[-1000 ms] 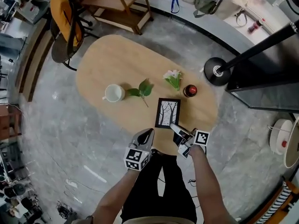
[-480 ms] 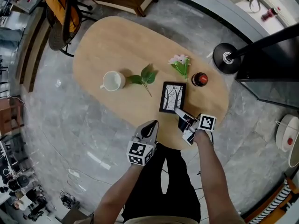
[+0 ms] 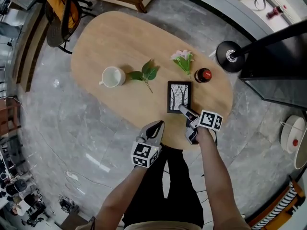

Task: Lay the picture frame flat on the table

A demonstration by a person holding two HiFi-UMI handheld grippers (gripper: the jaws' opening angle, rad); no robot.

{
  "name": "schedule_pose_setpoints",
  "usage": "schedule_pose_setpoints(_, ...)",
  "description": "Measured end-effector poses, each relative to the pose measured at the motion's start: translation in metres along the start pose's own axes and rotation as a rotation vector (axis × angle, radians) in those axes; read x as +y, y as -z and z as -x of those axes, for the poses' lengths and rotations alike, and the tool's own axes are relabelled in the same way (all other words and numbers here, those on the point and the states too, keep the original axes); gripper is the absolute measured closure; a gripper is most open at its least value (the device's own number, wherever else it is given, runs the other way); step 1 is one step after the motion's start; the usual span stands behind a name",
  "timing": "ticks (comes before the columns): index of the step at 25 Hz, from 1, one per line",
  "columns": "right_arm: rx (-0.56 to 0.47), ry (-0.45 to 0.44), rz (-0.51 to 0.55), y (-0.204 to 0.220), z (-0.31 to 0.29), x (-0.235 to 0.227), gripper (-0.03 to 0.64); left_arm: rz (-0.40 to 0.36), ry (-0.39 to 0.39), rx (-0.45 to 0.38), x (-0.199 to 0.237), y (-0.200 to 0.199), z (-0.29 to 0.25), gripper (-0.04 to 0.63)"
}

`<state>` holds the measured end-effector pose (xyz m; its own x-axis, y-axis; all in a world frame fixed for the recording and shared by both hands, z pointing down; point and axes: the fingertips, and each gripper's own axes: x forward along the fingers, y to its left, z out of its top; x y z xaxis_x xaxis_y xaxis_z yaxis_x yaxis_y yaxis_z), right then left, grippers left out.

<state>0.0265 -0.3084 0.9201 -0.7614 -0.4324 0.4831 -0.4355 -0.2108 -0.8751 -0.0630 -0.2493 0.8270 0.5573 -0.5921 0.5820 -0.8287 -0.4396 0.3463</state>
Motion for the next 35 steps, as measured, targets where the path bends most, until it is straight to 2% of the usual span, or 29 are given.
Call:
schedule_pose_setpoints(4, -0.030, 0.106, 0.052, -0.010, 0.008, 0.000, 0.429, 0.003, 0.005, 0.000, -0.005, 0.003, 0.004, 0.589)
schedule_pose_setpoints(7, 0.011, 0.145, 0.113, -0.008, 0.005, 0.007, 0.420, -0.002, 0.012, 0.001, -0.008, 0.006, 0.007, 0.589)
schedule_pose_setpoints(15, -0.022, 0.459, 0.160, -0.013, 0.024, -0.017, 0.413, 0.003, 0.016, -0.006, -0.007, 0.007, 0.016, 0.589)
schedule_pose_setpoints(18, -0.063, 0.514, 0.169, -0.014, 0.030, -0.022, 0.411, 0.012, 0.019, -0.010, -0.007, 0.009, 0.019, 0.590)
schedule_pose_setpoints(23, -0.097, 0.494, 0.186, -0.013, 0.031, -0.016, 0.411, 0.014, 0.021, -0.015, -0.002, 0.011, 0.022, 0.589)
schedule_pose_setpoints(27, -0.090, 0.424, 0.197, -0.007, 0.027, -0.005, 0.411, 0.017, 0.019, -0.020, 0.004, 0.010, 0.025, 0.589)
schedule_pose_setpoints(35, -0.117, 0.349, 0.334, 0.000, 0.050, 0.046, 0.411, -0.025, 0.040, -0.034, -0.003, -0.010, 0.036, 0.589)
